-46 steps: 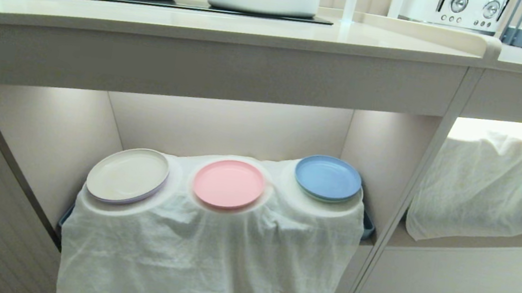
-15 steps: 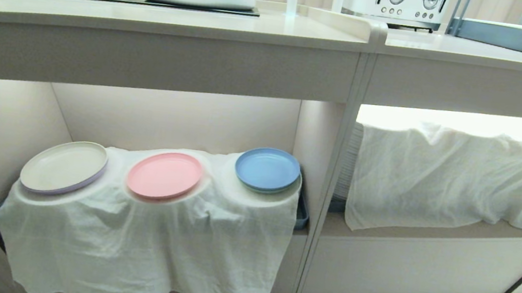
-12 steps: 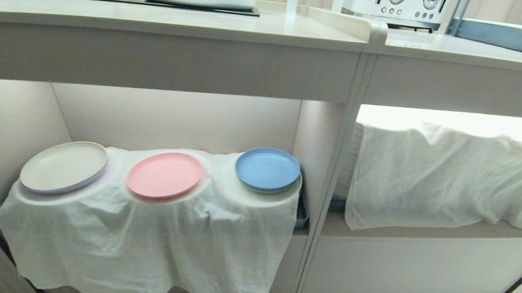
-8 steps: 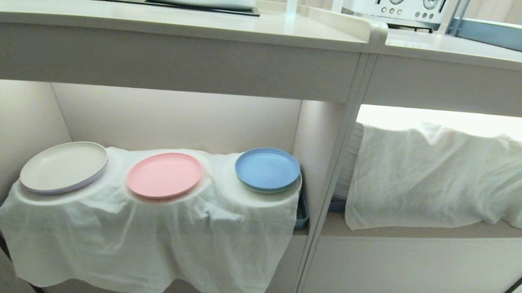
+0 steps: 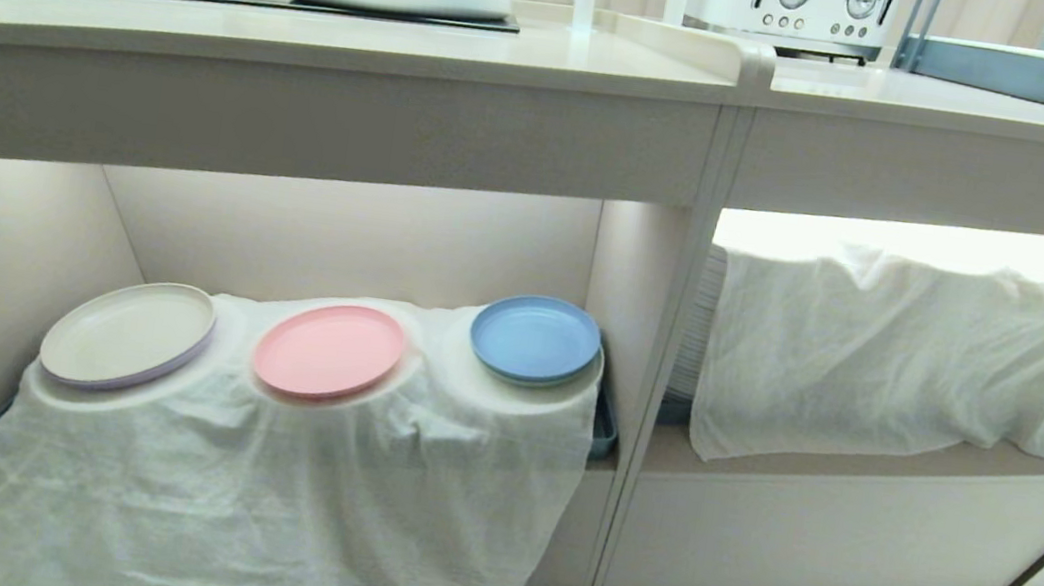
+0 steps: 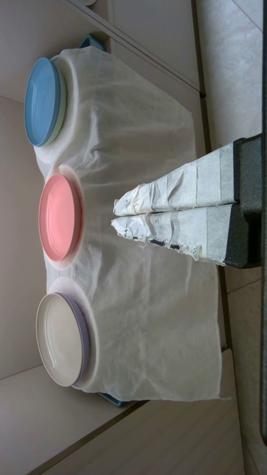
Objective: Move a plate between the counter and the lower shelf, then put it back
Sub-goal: Pick up the plate in the cupboard
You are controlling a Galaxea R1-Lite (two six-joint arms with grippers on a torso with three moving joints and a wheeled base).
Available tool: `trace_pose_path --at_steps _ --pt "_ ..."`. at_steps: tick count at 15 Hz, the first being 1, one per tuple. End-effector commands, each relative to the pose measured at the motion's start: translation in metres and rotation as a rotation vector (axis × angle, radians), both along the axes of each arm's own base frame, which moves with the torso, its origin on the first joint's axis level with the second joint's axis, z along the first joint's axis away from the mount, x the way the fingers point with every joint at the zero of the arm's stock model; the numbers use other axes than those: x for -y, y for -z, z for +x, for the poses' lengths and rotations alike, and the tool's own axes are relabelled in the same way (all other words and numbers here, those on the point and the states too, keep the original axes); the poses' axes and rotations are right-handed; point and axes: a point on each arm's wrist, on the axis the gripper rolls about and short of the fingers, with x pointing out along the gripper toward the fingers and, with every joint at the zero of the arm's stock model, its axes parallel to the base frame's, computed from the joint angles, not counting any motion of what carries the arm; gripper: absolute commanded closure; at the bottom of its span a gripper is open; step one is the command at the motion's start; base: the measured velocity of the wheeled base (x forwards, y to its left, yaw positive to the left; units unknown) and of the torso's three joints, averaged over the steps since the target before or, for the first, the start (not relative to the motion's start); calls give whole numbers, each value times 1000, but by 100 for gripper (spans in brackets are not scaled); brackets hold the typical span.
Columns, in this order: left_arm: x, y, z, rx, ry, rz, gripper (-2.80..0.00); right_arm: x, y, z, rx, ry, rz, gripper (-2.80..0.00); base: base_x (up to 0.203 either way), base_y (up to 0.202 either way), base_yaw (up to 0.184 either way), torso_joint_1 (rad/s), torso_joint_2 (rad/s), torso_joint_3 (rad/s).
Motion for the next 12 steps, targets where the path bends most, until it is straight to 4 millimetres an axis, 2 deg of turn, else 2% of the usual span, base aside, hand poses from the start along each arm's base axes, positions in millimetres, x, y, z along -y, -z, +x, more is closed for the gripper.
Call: trace_pose_path --at_steps 1,6,12 --pt "0 0 0 -1 -1 0 0 0 0 0 1 0 0 0 0 0 0 0 0 0" --pt "0 0 0 -1 -1 0 0 0 0 0 0 0 0 0 0 0 0 0 0 0" --pt "0 0 0 -1 -1 0 0 0 0 0 1 0 0 0 -3 -11 187 3 4 1"
